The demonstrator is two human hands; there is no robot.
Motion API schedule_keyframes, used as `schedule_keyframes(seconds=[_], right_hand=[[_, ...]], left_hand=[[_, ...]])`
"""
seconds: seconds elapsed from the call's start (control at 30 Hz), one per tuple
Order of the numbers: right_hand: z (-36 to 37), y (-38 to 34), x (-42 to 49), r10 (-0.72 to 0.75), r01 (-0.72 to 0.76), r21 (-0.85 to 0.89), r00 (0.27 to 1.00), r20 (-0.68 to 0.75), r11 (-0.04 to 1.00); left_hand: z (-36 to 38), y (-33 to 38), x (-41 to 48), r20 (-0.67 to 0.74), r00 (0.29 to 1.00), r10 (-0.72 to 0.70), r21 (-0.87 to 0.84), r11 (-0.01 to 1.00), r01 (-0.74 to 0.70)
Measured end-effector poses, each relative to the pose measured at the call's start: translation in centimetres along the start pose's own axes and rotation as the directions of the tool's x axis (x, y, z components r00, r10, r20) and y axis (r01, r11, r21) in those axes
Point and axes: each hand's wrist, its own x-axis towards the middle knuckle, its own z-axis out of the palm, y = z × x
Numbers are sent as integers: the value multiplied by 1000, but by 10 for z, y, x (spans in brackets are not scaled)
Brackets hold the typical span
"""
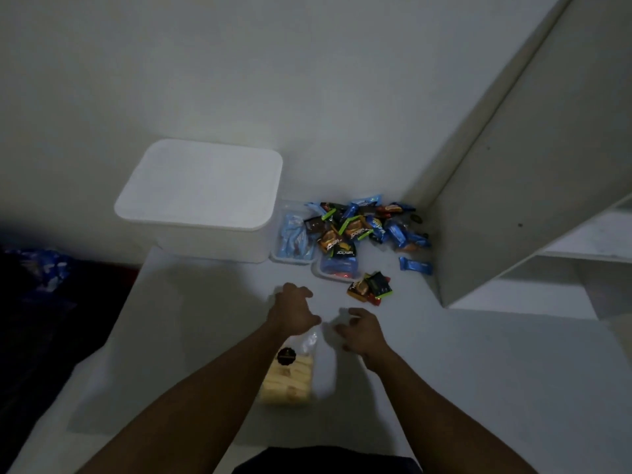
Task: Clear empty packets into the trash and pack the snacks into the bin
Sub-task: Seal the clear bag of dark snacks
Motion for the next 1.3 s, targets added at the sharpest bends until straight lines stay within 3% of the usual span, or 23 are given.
schedule_keyframes(seconds=[0.13,0.3,0.57,0.73,0.8,0.9,1.1,1.3], right_hand=[[-55,-17,33,35,-18,147,993,-112,989],[-120,-23,84,54,12,264,969,-240,964],[-155,-16,169,64,51,249,900,-431,967],[-164,-57,179,2,134,226,855,-518,965],[-169,-68,192,28,117,233,841,-541,965],[-177,-81,207,133,33,293,838,-529,956],[-172,-92,216,136,74,312,789,-599,947],[-165,-119,195,-82,309,297,805,-588,903]], left_hand=[[2,72,40,34,989,145,-72,987,-142],[15,148,93,61,978,198,-113,975,-190],[35,228,173,55,961,272,-138,955,-262],[44,247,218,97,936,340,82,934,-348],[48,246,230,154,943,293,141,939,-315],[53,242,242,132,945,300,155,935,-319],[59,234,252,-11,929,370,10,929,-370],[28,254,223,-155,942,299,-308,891,-334]])
